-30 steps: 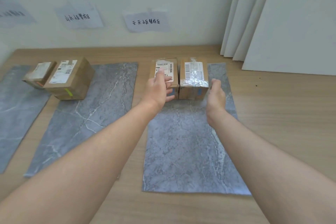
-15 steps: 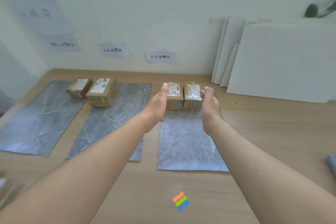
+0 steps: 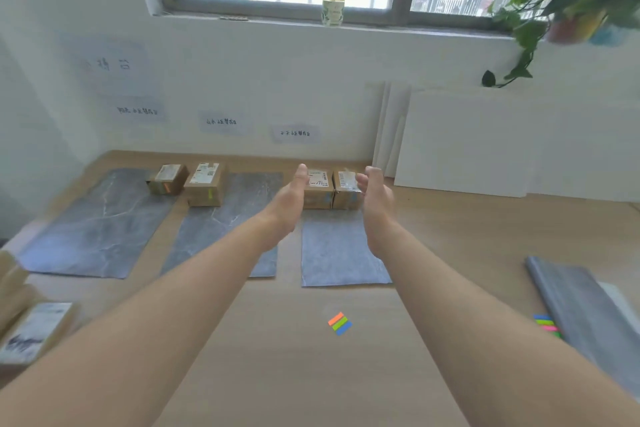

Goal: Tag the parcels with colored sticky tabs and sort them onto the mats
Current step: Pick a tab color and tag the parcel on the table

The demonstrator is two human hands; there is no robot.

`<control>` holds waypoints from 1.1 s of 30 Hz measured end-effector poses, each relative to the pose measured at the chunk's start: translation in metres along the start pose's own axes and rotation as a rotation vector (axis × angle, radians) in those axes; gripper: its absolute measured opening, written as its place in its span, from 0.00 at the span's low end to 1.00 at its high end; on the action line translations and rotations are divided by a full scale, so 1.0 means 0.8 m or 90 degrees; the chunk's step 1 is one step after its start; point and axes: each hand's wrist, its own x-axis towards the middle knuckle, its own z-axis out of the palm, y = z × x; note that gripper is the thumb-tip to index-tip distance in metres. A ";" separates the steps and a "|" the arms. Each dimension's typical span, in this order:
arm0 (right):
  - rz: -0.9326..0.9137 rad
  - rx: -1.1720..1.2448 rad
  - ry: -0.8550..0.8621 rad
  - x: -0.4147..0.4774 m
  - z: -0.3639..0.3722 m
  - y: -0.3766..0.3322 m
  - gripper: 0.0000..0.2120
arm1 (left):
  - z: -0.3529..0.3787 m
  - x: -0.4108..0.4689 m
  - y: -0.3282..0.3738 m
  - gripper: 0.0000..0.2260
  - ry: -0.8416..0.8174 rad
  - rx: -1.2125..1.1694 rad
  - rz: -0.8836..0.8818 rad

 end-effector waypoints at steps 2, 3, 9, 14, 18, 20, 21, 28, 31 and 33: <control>-0.004 0.000 -0.005 -0.031 0.002 -0.005 0.20 | -0.011 -0.037 0.000 0.32 0.017 0.013 0.004; -0.009 -0.002 -0.013 -0.047 0.003 -0.005 0.21 | -0.017 -0.055 -0.002 0.33 0.031 0.015 0.007; -0.021 -0.020 -0.126 -0.128 0.028 0.019 0.21 | -0.057 -0.160 -0.029 0.31 0.118 -0.022 0.025; 0.000 -0.028 -0.191 -0.192 0.065 0.056 0.19 | -0.096 -0.244 -0.071 0.38 0.195 -0.009 -0.041; 0.006 -0.049 -0.238 -0.230 0.108 0.069 0.18 | -0.141 -0.295 -0.100 0.39 0.230 -0.026 -0.048; 0.008 -0.058 -0.259 -0.249 0.132 0.076 0.19 | -0.158 -0.315 -0.111 0.36 0.238 -0.041 -0.058; 0.009 -0.062 -0.273 -0.258 0.145 0.081 0.19 | -0.168 -0.324 -0.120 0.38 0.243 -0.043 -0.072; 0.050 -0.110 -0.329 -0.308 0.246 0.137 0.20 | -0.259 -0.371 -0.189 0.54 0.334 -0.072 -0.127; 0.074 -0.116 -0.354 -0.334 0.289 0.163 0.20 | -0.292 -0.398 -0.202 0.34 0.326 -0.108 -0.122; 0.086 -0.117 -0.361 -0.350 0.313 0.178 0.18 | -0.318 -0.407 -0.225 0.28 0.321 -0.127 -0.113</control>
